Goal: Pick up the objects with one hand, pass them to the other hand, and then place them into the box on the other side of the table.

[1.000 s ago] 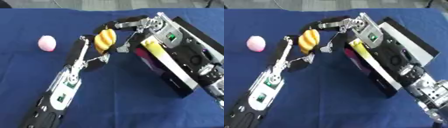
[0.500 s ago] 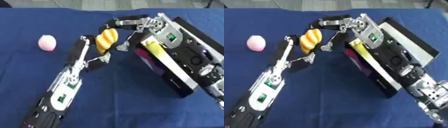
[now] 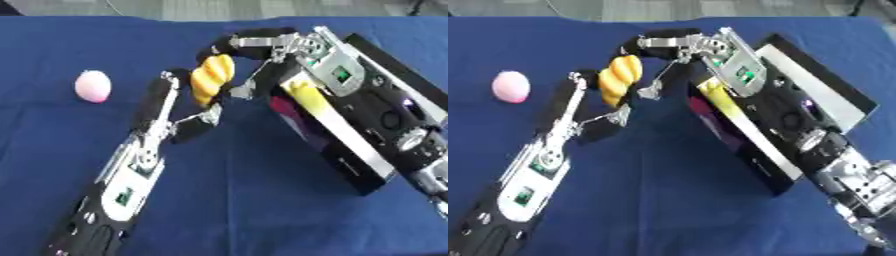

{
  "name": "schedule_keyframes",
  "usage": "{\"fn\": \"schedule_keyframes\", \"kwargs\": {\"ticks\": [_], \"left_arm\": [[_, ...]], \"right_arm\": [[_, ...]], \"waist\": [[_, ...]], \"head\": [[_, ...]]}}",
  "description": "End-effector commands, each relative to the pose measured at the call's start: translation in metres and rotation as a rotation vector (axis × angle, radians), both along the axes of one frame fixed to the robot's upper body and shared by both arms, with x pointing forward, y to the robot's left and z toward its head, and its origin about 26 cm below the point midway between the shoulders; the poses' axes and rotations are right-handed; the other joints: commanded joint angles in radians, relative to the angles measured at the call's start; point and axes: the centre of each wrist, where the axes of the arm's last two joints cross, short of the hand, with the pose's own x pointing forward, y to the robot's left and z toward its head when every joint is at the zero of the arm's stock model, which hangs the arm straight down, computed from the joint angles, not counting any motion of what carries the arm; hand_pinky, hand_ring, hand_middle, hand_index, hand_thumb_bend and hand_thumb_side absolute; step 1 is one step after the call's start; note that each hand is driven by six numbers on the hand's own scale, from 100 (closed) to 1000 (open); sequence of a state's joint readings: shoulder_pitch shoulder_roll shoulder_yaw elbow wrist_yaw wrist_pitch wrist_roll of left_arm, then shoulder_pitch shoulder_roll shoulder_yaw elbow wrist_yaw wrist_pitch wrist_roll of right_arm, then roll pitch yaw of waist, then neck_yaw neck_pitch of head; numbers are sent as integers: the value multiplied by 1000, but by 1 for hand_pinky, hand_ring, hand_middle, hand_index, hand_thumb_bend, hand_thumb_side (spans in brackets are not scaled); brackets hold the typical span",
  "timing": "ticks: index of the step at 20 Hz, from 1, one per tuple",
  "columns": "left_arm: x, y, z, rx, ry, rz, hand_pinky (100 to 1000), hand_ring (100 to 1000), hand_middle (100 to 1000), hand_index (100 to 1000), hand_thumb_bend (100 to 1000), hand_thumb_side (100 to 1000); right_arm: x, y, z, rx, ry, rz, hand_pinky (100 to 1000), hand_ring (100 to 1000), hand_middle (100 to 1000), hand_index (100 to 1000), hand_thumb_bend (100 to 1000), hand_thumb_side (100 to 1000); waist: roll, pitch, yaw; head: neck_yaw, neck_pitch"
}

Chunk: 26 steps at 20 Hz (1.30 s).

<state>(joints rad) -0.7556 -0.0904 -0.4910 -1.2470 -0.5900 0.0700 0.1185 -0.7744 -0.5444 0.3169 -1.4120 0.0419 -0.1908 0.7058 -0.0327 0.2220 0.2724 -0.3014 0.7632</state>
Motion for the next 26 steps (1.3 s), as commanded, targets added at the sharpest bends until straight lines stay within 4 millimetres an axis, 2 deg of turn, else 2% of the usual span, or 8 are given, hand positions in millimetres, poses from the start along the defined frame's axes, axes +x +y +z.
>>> {"fn": "schedule_keyframes", "kwargs": {"ticks": [1, 3, 5, 6, 9, 13, 21, 26], "left_arm": [[-3, -7, 9, -19, -7, -9, 750, 700, 473, 569, 100, 167], [-2, -6, 8, -24, 1, 11, 757, 707, 485, 591, 100, 138], [-1, -6, 8, -31, 4, 38, 771, 725, 513, 653, 100, 206], [-1, -5, 7, -35, 5, 54, 786, 743, 538, 703, 187, 285], [0, -4, 7, -49, -1, 101, 804, 773, 587, 787, 381, 414], [0, -3, 7, -72, -17, 162, 813, 799, 609, 809, 540, 468], [-1, -5, 6, -77, -37, 166, 819, 810, 616, 816, 659, 526], [-1, -3, 5, -52, -46, 149, 822, 814, 617, 817, 692, 511]], "right_arm": [[-1, -4, 12, -5, -7, -5, 1000, 1000, 752, 739, 100, 115], [-2, -5, 12, -6, 0, -5, 1000, 1000, 747, 732, 100, 119], [-2, -5, 13, -8, 5, -5, 1000, 1000, 743, 727, 100, 122], [-2, -5, 13, -8, 6, -4, 1000, 1000, 741, 725, 100, 124], [-3, -6, 13, -9, 8, -3, 1000, 1000, 740, 723, 100, 126], [-3, -8, 13, -8, 7, -6, 998, 1000, 738, 721, 100, 127], [-3, -11, 13, -5, 10, -18, 997, 1000, 737, 719, 100, 129], [-3, -14, 14, 11, 12, -36, 996, 1000, 739, 721, 100, 121]], "waist": [[-10, -2, -2], [-10, -3, -2], [-10, -4, -2], [-9, -5, -2], [-9, -6, -4], [-9, -7, -7], [-7, -9, -13], [-7, -11, -16]], "head": [[-2, -3], [-3, -3], [-3, -3], [-3, -3], [-3, -2], [-2, 0], [-4, 1], [-7, 3]]}}
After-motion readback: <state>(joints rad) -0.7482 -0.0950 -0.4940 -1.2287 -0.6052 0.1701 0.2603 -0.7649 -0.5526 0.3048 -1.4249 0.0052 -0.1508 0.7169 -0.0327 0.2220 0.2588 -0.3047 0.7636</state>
